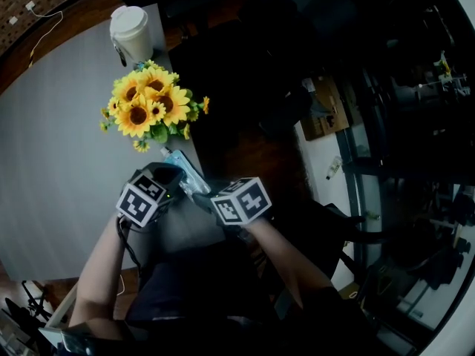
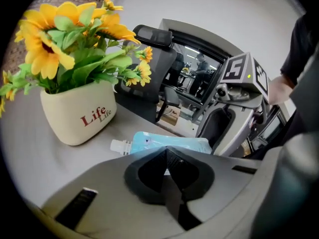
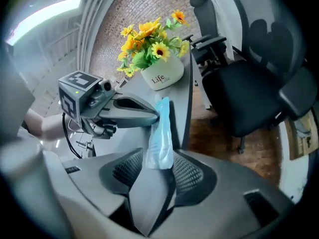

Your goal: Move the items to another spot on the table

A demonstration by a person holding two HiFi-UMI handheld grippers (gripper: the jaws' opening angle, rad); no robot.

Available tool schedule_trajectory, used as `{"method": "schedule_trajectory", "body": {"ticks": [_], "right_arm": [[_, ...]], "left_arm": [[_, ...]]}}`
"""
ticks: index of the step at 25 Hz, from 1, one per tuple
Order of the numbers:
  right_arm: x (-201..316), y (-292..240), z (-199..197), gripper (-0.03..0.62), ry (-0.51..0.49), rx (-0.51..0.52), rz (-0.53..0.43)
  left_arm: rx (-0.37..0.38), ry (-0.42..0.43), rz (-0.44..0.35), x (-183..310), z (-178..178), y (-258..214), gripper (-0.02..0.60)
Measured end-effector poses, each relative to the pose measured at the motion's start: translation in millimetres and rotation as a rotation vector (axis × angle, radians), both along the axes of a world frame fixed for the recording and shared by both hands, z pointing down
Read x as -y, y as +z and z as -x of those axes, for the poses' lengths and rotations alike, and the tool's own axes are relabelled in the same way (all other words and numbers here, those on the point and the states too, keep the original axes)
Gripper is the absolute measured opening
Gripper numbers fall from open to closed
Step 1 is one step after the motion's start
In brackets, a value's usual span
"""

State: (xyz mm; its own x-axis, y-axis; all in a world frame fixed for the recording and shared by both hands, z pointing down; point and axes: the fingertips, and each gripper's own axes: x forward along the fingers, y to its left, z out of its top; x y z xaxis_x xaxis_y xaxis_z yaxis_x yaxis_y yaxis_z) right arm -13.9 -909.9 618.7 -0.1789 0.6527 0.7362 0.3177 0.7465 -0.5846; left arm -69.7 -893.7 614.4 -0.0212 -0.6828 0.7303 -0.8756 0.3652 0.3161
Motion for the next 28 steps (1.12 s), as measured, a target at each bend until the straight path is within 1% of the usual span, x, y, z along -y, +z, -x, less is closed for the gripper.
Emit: {"method": "schedule_trajectory", "body": {"ticks": [3,5,9,10,12,13,15,18,19,22,23,25,26,28], "right_arm": [[17.1,-8.1,-3.2,0.198,-0.027,0.056,-0.064],[18.3,-11.8,-4.0,0.198,-0.046,0.08,-0.069],[7.0,-2.5,-0.4,0.198,-0.072,0.095,-0.063],[5.3,2.7,0.1,0.198,-0.084,0.101,-0.078],[5.6,11.5,-0.3,0.198,-0.116,0.117,-0.121],[6.2,13.3,-0.7,0.198,-0.124,0.123,-0.131],[6.5,13.0,-1.1,0.198,-0.116,0.129,-0.12],[7.3,9.7,-1.1,0.198,-0.11,0.158,-0.086],[7.3,7.2,-0.9,0.198,-0.112,0.172,-0.071],[8.4,-6.3,2.1,0.198,-0.095,0.213,-0.005],[10.3,-11.8,4.2,0.198,-0.079,0.228,0.018],[15.1,-23.7,9.4,0.192,-0.036,0.248,0.074],[17.2,-31.1,12.8,0.146,-0.006,0.253,0.115],[20.6,-48.5,20.6,0.114,0.05,0.26,0.21]], "left_arm": [[0.02,0.036,0.004,-2.9,1.6,1.5,-0.001],[0.023,0.071,-0.005,-3.6,0.8,2.1,0.0],[0.058,0.183,0.005,0.0,-0.5,2.4,0.002],[0.058,0.196,0.01,0.9,0.0,1.8,0.002],[0.053,0.191,0.012,2.3,2.0,-0.3,0.002],[0.049,0.176,0.009,2.3,2.9,-1.3,0.002],[0.023,0.125,-0.007,-1.1,4.0,-1.4,0.015],[-0.045,0.004,-0.039,-12.8,10.0,2.5,0.02],[-0.066,-0.041,-0.059,-15.5,12.8,-0.2,0.02],[-0.119,-0.156,-0.153,-17.9,18.5,-18.8,0.02],[-0.126,-0.182,-0.173,-18.7,19.3,-24.0,0.02],[-0.125,-0.21,-0.187,-21.1,19.5,-30.2,0.02],[-0.121,-0.218,-0.186,-22.3,19.2,-32.2,0.02],[-0.112,-0.228,-0.181,-24.6,17.2,-36.0,0.02]]}}
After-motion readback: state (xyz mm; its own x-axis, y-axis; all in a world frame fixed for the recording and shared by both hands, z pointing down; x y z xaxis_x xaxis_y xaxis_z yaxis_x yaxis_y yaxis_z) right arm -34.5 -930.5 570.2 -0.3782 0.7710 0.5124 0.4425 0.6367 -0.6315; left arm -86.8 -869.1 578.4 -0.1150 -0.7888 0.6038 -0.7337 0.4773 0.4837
